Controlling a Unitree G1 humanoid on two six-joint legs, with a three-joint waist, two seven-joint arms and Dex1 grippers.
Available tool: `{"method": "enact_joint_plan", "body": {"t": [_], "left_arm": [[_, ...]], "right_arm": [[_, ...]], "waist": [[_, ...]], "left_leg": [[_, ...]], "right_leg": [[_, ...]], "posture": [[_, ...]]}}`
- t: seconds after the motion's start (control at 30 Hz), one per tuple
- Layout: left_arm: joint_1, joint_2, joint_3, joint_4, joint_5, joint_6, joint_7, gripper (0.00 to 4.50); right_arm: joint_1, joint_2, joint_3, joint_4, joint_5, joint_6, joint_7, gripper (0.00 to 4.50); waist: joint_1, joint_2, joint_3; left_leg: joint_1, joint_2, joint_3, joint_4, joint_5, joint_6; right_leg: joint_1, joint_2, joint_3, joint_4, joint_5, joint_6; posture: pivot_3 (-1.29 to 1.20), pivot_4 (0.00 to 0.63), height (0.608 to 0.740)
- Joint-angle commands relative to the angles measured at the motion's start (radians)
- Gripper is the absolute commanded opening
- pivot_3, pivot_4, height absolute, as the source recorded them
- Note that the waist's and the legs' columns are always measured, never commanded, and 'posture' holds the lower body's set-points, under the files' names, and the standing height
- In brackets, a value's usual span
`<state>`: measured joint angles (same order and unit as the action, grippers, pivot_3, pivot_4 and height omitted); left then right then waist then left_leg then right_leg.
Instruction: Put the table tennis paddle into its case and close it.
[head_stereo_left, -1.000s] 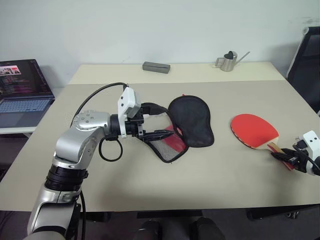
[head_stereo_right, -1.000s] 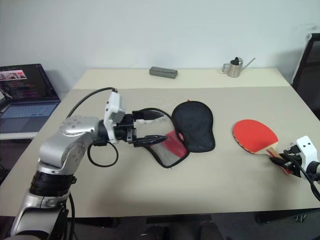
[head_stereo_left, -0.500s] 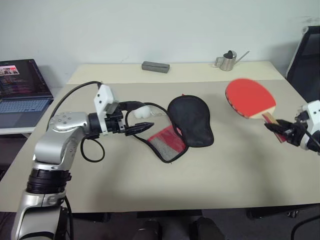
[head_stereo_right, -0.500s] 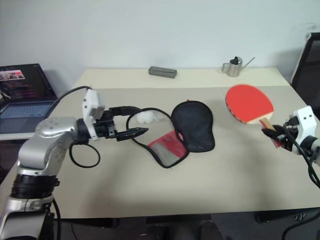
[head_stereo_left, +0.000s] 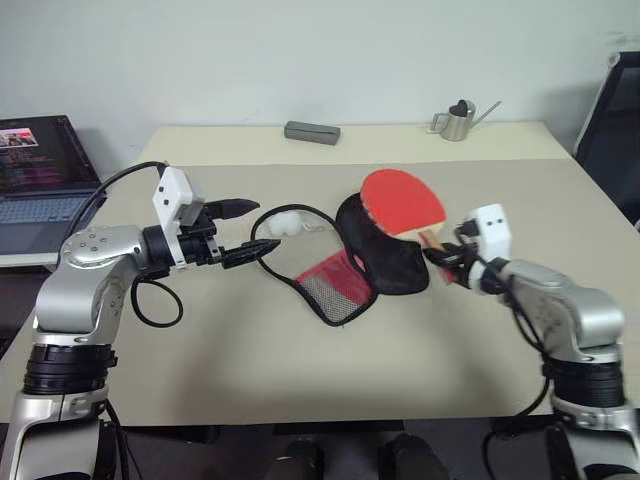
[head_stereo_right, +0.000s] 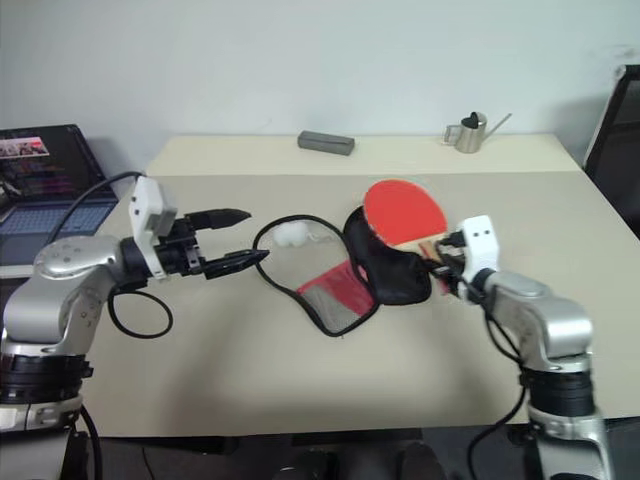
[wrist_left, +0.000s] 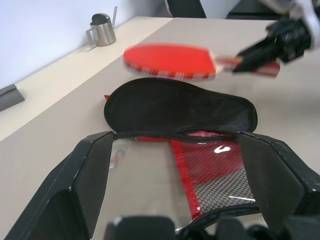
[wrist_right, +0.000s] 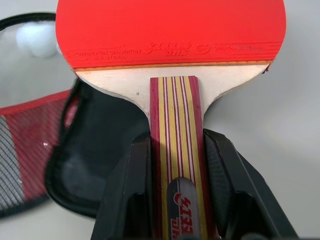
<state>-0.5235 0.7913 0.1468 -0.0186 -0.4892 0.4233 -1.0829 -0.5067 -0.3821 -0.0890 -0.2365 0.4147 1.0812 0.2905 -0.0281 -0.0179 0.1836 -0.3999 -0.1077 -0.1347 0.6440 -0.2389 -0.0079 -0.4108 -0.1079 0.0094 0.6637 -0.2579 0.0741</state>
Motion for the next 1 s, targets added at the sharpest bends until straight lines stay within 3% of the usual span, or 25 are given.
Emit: {"method": "enact_joint_plan", "body": {"t": [0.03,0.57,1.0], "left_arm": [[-0.001,0.006,0.032,-0.035,-0.021,-0.015,-0.001,4.27],[0.032,0.0,0.04,-0.073,-0.039,-0.007,0.021,4.27],[0.05,0.002,0.042,-0.099,-0.04,0.002,0.03,4.27]], "right_arm": [[-0.051,0.048,0.016,-0.001,-0.039,-0.022,-0.069,1.07],[-0.12,0.26,0.09,0.128,-0.15,-0.07,-0.199,1.07],[-0.156,0.221,0.116,0.34,-0.248,-0.23,-0.168,1.07]], "waist": [[0.0,0.0,0.0],[-0.007,0.0,0.0],[-0.007,0.0,0.0]], "left_leg": [[0.0,0.0,0.0,0.0,0.0,0.0],[0.0,0.0,0.002,-0.001,0.0,0.0],[0.0,0.0,0.003,-0.001,0.0,0.0]], "right_leg": [[0.0,0.0,0.0,0.0,0.0,0.0],[-0.003,0.001,0.001,0.002,0.001,0.0],[-0.004,0.002,0.001,0.003,0.001,0.0]], "posture": [[0.0,0.15,0.74],[0.0,0.15,0.74],[0.0,0.15,0.74]]}}
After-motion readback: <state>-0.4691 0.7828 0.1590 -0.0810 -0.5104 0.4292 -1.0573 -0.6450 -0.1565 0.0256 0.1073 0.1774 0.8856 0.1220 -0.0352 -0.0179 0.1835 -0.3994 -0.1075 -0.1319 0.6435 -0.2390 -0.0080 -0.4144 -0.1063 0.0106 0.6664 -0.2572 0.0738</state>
